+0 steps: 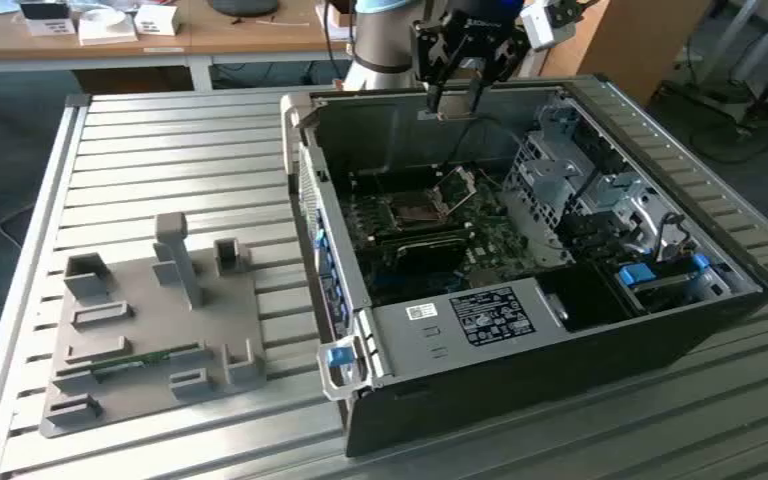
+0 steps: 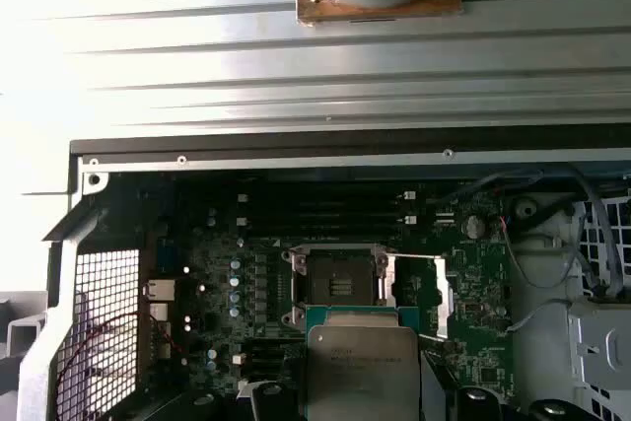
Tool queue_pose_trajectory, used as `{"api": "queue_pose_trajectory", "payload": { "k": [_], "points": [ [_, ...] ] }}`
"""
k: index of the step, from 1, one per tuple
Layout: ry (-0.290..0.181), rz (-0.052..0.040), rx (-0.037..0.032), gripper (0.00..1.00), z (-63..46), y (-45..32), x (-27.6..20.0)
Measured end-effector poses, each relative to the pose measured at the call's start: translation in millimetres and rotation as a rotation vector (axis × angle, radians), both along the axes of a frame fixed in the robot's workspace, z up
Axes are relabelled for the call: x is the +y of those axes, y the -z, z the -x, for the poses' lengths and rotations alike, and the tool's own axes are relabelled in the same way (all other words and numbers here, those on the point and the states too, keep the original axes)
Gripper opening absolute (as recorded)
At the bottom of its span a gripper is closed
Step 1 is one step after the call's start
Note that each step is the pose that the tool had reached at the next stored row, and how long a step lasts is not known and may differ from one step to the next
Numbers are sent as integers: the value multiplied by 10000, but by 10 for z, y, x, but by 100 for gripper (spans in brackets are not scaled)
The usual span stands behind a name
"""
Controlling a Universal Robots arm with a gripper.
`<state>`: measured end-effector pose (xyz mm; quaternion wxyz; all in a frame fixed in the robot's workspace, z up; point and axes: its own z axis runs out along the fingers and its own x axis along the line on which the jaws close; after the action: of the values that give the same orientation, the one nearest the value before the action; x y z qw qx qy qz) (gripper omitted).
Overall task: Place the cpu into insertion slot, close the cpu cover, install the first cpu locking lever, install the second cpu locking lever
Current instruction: 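Place the cpu into insertion slot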
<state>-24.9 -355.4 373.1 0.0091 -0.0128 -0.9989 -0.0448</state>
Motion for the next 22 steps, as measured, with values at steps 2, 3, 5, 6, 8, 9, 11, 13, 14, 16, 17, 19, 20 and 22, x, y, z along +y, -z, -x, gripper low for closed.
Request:
{"api": "queue_pose_trajectory", "payload": {
  "k": [2,3,5,6,8,9,11,13,14,16,17,19,20,22],
  "points": [
    [0,0,0,54,0,0,0],
    [0,0,0,54,0,0,0],
    [0,0,0,54,0,0,0],
    [0,0,0,54,0,0,0],
    [0,0,0,54,0,0,0],
    [0,0,0,54,0,0,0],
    [0,1,1,54,0,1,0],
    [-1,1,1,54,0,10,0],
    [0,0,0,54,0,18,0],
    [0,0,0,54,0,45,0],
    [0,0,1,54,0,62,0],
    [0,0,1,54,0,94,0],
    [0,0,0,54,0,104,0],
    [-1,2,1,54,0,107,0]
  ]
}}
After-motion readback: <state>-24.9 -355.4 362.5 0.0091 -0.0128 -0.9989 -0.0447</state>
